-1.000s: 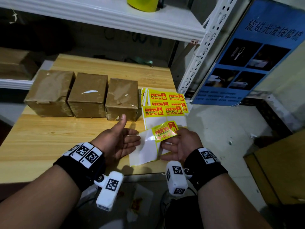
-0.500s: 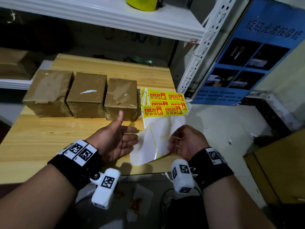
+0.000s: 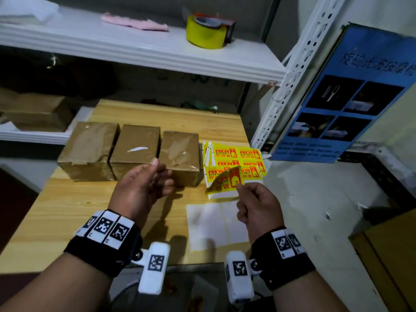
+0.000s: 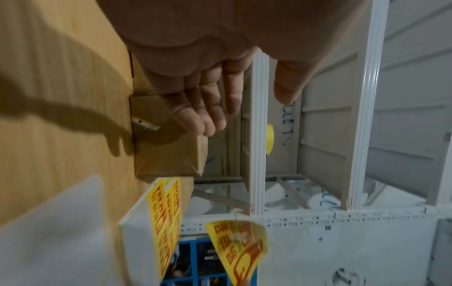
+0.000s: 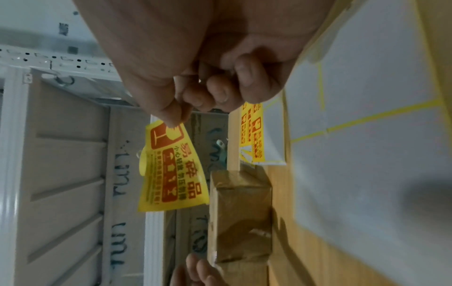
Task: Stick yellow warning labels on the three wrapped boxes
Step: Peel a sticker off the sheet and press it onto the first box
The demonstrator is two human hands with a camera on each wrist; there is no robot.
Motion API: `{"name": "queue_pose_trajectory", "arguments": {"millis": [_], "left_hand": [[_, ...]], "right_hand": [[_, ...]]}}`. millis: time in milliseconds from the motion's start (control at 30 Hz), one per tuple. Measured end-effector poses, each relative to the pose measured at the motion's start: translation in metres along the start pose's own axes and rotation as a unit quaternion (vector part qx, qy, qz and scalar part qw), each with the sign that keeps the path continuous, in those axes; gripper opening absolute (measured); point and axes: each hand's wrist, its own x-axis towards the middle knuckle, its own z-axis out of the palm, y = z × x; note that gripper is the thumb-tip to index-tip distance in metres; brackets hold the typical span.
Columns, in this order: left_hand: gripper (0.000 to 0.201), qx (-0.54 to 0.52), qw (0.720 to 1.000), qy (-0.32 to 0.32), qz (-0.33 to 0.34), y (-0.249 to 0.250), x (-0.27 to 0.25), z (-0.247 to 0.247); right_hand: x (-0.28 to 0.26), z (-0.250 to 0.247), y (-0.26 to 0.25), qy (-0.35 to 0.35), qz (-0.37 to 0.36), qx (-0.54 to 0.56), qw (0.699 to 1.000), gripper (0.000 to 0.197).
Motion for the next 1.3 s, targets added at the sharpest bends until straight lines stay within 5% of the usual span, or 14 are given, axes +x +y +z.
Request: {"name": "queue_pose_trajectory", "arguments": {"millis": [167, 300, 533, 800, 1033, 1300], "left_hand": [[0.045, 0.011, 0.996, 0.066, 0.059, 0.006, 0.009, -0.017], [0.053, 0.061, 0.995, 0.055, 0.052, 0.002, 0.003, -0.022], [0.066, 0.074, 0.996, 0.032, 0.031, -0.002, 0.001, -0.032], [0.063, 0.113, 0.993, 0.019, 0.023, -0.001, 0.002, -0.038], [0.023, 0.193, 0.98, 0.017, 0.032, -0.009, -0.007, -0.036], [0.033, 0.22, 0.975, -0.02, -0.023, -0.008, -0.004, -0.05]], "right_hand": [[0.0, 0.026, 0.003, -0.036, 0.024, 0.099, 0.994, 0.011], [0.004, 0.048, 0.014, -0.066, 0.056, 0.149, 0.985, 0.019], [0.005, 0.077, 0.032, -0.05, 0.023, 0.04, 0.998, 0.03], [0.001, 0.065, 0.024, -0.026, -0.013, -0.049, 0.998, 0.022], [-0.006, 0.049, 0.017, -0.043, -0.05, -0.14, 0.988, 0.029], [-0.013, 0.031, 0.017, -0.078, -0.072, -0.177, 0.979, 0.017]]}}
